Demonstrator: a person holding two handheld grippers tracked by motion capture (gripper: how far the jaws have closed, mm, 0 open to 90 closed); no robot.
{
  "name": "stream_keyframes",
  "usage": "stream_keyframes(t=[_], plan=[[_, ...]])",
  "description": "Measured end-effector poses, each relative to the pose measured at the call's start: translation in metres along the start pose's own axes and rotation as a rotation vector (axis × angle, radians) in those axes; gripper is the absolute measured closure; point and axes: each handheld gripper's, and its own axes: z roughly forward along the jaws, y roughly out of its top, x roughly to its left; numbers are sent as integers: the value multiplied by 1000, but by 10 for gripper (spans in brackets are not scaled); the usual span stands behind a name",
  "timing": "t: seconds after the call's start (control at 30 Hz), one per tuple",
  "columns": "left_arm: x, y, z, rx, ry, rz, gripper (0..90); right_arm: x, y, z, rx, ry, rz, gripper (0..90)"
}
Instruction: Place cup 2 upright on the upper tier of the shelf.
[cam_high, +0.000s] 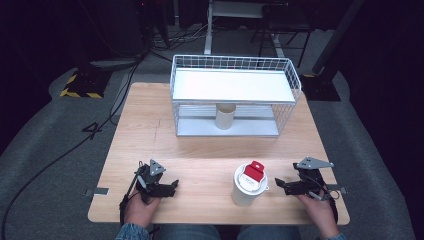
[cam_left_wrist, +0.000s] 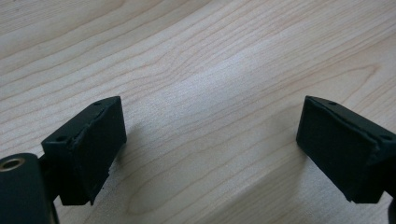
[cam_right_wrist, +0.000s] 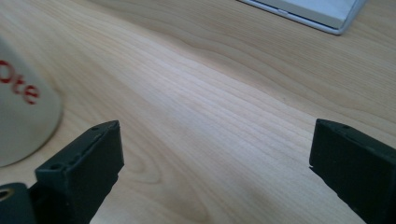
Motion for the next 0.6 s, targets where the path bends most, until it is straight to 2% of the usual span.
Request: stream_keyframes(t=[0.07, 0.13, 0.23, 0.33, 0.53, 0.6], plan=[[0, 0, 0, 0, 0, 0, 90, 2, 0, -3, -2, 5, -3, 45], [0, 0, 0, 1, -1, 0, 90, 8, 1, -13, -17, 39, -3, 60], [0, 0, 0, 3, -2, 1, 90, 12, 1, -19, -33, 57, -5, 60], [0, 0, 0, 3, -2, 1, 90, 21, 3, -31, -58, 89, -15, 60], [0, 0, 0, -1, 1, 0, 90, 32, 4, -39, -68, 118, -36, 60], [0, 0, 0, 3, -2, 0, 90, 37, 4, -41, -72, 147, -45, 60]])
